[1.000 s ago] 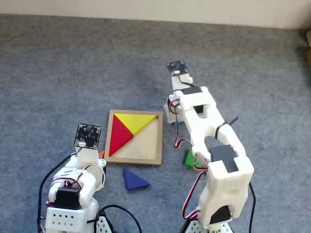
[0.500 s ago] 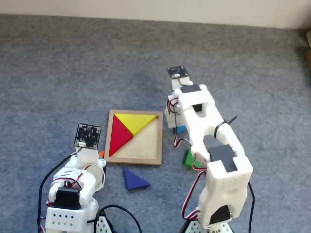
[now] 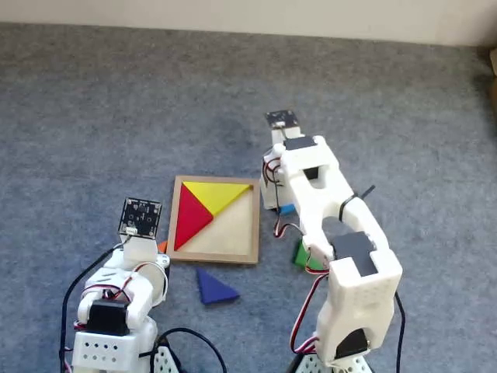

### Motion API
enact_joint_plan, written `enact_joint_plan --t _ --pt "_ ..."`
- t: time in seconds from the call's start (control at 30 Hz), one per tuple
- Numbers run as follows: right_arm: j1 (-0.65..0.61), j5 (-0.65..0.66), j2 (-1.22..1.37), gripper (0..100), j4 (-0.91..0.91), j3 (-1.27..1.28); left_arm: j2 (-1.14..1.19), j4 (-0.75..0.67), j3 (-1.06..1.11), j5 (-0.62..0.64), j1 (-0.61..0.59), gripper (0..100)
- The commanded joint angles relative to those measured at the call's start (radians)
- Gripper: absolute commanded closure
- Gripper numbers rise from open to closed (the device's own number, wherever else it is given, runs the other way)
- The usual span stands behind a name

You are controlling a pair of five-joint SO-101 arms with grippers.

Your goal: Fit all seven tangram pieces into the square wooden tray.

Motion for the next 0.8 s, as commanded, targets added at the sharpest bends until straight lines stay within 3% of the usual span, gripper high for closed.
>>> enact_joint_plan --t 0.0,0.53,0.77 --pt "-0.005 -0.017 -0.015 77.0 0.033 -0.019 0.001 0.005 0.021 0.009 -0.001 99" --pt "-0.033 -0.018 -0.01 77.1 0.028 -0.021 0.001 0.005 0.021 0.009 -0.001 99" --pt "-0.035 -0.017 -0.01 84.4 0.028 -0.019 0.001 0.005 0.021 0.009 -0.001 99"
